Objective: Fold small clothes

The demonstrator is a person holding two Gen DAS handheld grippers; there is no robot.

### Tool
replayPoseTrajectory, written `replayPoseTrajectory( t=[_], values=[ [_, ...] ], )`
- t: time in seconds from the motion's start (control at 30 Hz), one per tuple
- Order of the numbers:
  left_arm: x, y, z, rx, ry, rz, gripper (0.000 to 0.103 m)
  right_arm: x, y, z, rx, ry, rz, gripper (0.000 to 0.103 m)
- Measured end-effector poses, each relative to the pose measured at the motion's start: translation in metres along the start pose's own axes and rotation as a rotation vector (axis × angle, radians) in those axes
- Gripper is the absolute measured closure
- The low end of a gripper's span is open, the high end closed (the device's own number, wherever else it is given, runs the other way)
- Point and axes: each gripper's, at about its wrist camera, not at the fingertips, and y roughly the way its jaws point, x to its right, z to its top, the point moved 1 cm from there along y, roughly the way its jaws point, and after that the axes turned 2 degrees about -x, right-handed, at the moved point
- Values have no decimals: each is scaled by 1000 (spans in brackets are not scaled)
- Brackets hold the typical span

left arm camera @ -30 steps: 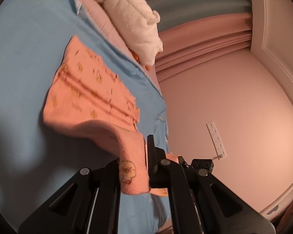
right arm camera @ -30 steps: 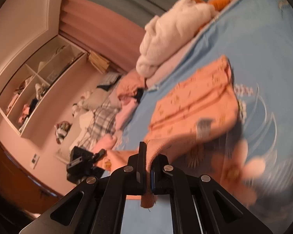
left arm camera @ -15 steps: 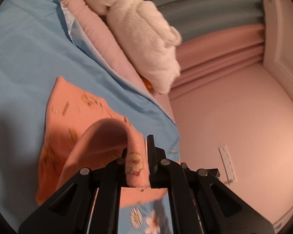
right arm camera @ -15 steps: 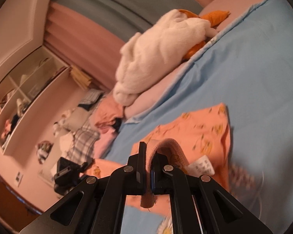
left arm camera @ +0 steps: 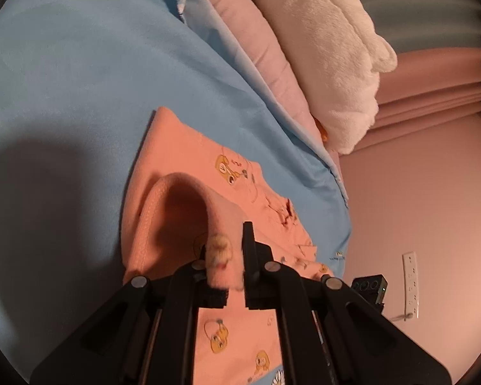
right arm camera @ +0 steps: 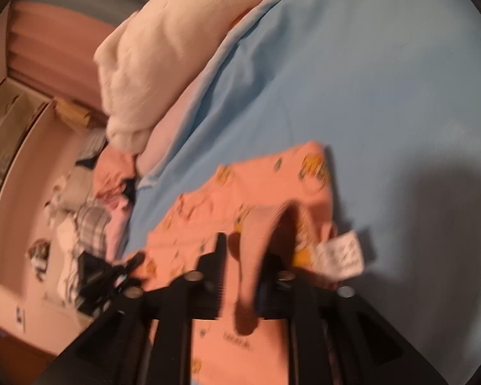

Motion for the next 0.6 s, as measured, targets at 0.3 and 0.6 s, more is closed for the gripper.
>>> replayPoseTrajectory(
  t=[0.3,0.6],
  values=[
    [-2,8,23,50,-91,-5,100,-9,11,18,-65,-22,-31,97],
    [-31,6,56,139,-340,-8,68,37,24,61,78,361,166,59]
  ],
)
